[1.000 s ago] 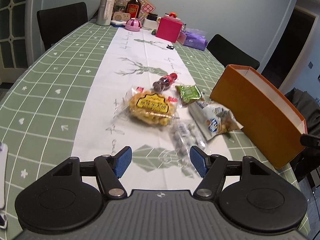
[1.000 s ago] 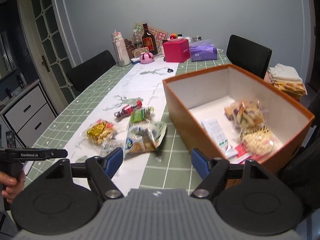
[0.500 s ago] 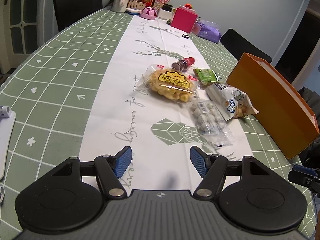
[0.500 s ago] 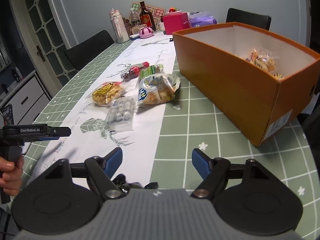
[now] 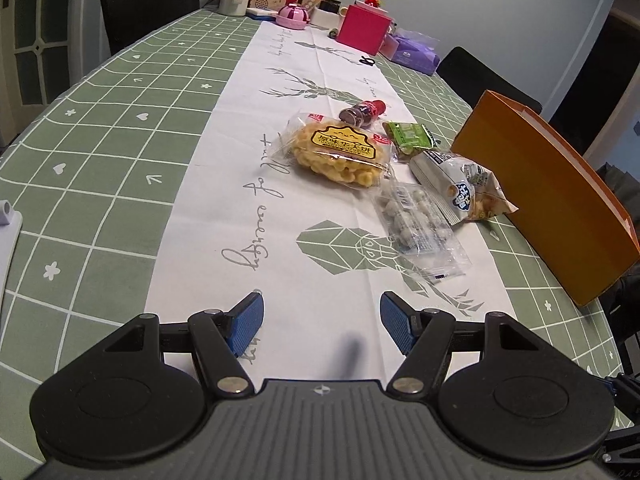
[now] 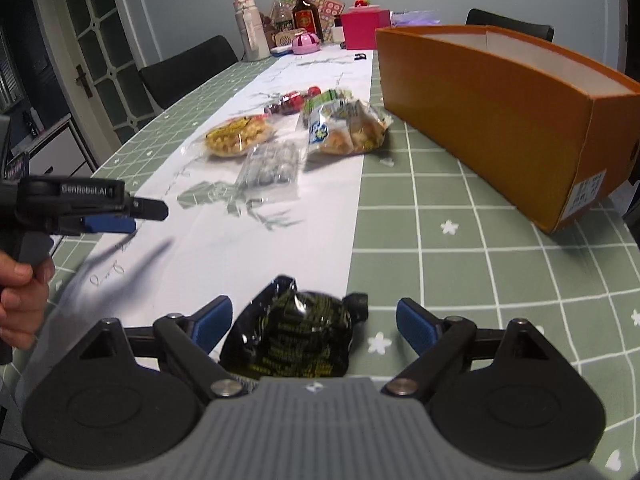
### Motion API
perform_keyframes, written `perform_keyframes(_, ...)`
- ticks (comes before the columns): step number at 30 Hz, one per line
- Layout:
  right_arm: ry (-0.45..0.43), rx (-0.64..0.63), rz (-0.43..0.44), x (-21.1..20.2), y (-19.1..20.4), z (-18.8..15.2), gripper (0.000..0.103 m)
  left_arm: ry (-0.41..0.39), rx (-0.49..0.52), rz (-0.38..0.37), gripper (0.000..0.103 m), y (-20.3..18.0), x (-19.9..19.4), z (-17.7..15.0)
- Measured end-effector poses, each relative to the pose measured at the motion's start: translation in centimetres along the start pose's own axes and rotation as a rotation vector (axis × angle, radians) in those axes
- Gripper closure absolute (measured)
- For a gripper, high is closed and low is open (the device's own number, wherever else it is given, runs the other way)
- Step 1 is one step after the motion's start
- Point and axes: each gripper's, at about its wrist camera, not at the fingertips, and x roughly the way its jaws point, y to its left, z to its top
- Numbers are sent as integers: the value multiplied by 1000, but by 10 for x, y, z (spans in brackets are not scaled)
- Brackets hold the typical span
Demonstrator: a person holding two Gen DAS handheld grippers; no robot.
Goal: Organize snacks
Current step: 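Grasp the yellow waffle pack with the left gripper while the right grasps the dark green snack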
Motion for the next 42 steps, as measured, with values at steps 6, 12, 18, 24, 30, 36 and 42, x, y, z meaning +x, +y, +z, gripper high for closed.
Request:
perform_keyframes(6, -8, -45, -2, 0, -2, -7, 46, 1, 8, 6, 24, -2, 1, 1)
perform_keyframes(12, -26, -56, -43, -4, -17, -7, 58, -8, 36, 20, 24, -5, 4, 11)
perform_keyframes(18, -40, -18, -71, -7, -37, -6, 64, -70, 130, 48, 23, -18, 8, 38)
perform_keyframes(24, -51, 5, -60, -8, -45, -6, 64, -145, 203, 53, 14, -33, 25, 72)
perform_keyframes(30, -58, 3, -49, -9, -47, -7, 64, -123, 357, 73, 9, -48, 68, 95)
perform_keyframes(36, -65, 11, -39, -10, -49, -8, 64, -74, 392, 110, 6, -49, 102, 108)
perform_keyframes(42, -68, 5, -45, -9, -48, -8, 64, -16, 353, 83, 0, -44, 119, 111)
